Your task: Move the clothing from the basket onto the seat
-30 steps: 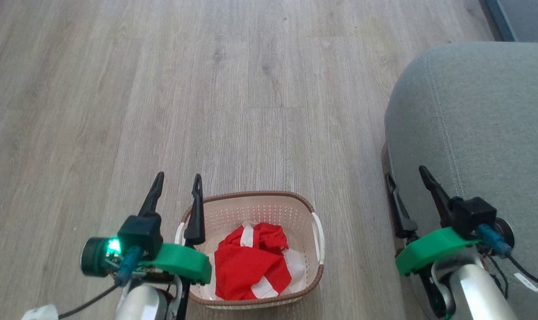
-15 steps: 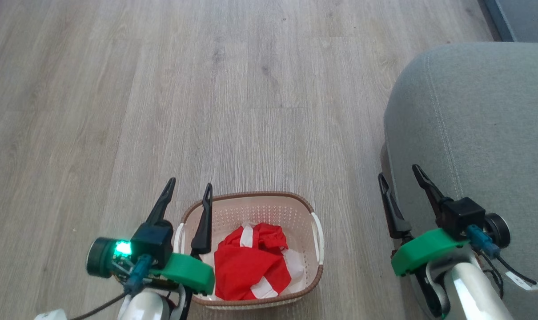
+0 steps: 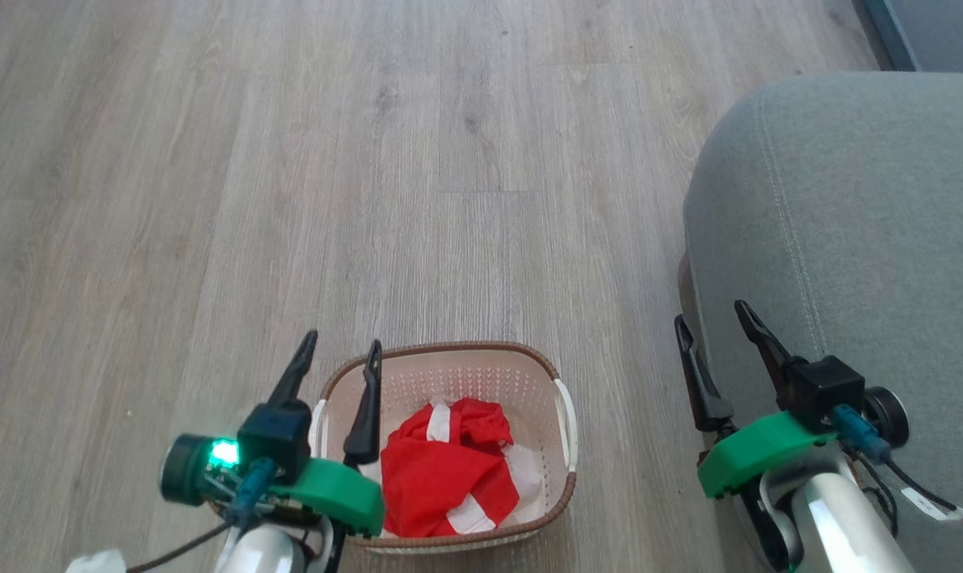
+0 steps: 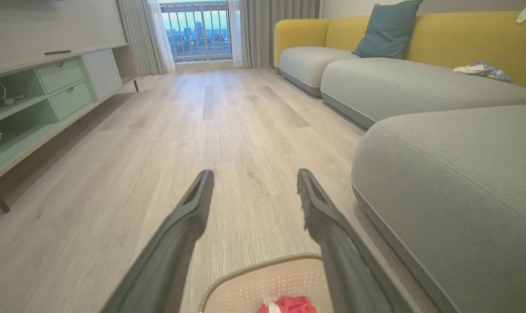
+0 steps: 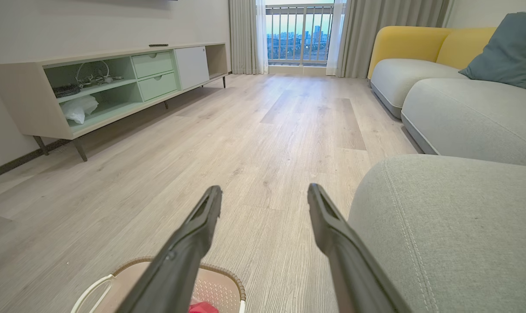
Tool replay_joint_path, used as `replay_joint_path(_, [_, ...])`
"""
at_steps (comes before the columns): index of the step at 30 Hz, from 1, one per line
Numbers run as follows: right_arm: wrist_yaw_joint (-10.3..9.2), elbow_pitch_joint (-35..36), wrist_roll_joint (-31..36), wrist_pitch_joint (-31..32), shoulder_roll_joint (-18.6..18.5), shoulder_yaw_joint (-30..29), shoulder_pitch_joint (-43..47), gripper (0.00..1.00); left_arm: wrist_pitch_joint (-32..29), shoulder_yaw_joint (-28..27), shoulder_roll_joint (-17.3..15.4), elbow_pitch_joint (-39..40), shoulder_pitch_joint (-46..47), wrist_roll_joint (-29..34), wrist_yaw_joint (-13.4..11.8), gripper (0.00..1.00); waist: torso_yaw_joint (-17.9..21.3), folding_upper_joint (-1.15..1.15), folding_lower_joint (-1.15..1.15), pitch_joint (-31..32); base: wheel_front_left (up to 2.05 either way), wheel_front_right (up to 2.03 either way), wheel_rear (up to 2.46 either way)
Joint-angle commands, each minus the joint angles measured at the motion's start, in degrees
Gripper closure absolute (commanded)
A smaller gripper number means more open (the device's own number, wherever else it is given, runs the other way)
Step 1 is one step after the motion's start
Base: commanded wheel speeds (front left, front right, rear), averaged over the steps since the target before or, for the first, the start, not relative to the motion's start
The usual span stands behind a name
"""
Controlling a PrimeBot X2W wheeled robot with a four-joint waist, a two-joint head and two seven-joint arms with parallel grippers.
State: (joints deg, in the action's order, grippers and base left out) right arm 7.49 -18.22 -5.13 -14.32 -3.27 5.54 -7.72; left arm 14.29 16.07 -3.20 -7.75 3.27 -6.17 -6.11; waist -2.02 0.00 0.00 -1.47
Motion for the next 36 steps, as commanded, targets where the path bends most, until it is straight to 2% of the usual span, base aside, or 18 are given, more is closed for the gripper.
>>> replay_joint_path(1, [0.00, 1.81, -0.11, -0.68, 0.39, 1.33, -3.07, 0.00, 0.71, -1.71, 0.32, 1.01, 1.29, -0.37, 0.39, 0.00, 0.23, 0.00, 0.00, -0.22, 0.00, 0.00, 0.00])
replay_joint_path(7, [0.00, 2.08, 0.68, -0.68, 0.39, 1.73, -3.75, 0.00, 0.71, -0.85, 0.32, -3.52, 1.85, -0.17, 1.12, 0.00, 1.61, 0.00, 0.00, -2.91, 0.00, 0.00, 0.00])
replay_joint_path(12, [0.00, 3.12, 1.65, -0.68, 0.39, 1.84, -5.05, 0.00, 0.71, 0.22, 0.32, -8.95, 4.10, 0.45, 2.60, 0.00, 2.81, 0.00, 0.00, -7.60, 0.00, 0.00, 0.00])
replay_joint_path(19, [0.00, 5.85, 3.98, -0.68, 0.39, 1.94, -8.55, 0.00, 0.71, 1.33, 0.32, -18.17, 11.07, 2.56, 5.35, 0.00, 4.19, 0.00, 0.00, -19.94, 0.00, 0.00, 0.00])
replay_joint_path(20, [0.00, 5.85, 3.98, -0.68, 0.39, 1.94, -8.55, 0.00, 0.71, 1.33, 0.32, -18.17, 11.07, 2.56, 5.35, 0.00, 4.19, 0.00, 0.00, -19.94, 0.00, 0.00, 0.00])
replay_joint_path(26, [0.00, 8.62, 6.55, -0.68, 0.39, 1.34, -11.65, 0.00, 0.71, 4.71, -0.27, -30.51, 20.67, 6.74, 8.04, 0.00, 5.09, 0.00, 0.00, -30.75, 0.00, 0.00, 0.00])
replay_joint_path(36, [0.00, 12.56, 7.29, -0.68, 0.39, 2.73, -14.14, 0.00, 0.71, 7.02, -1.24, -46.76, 33.21, 8.35, 8.18, 0.00, 7.20, 0.00, 0.00, -41.24, 0.00, 0.00, 0.00])
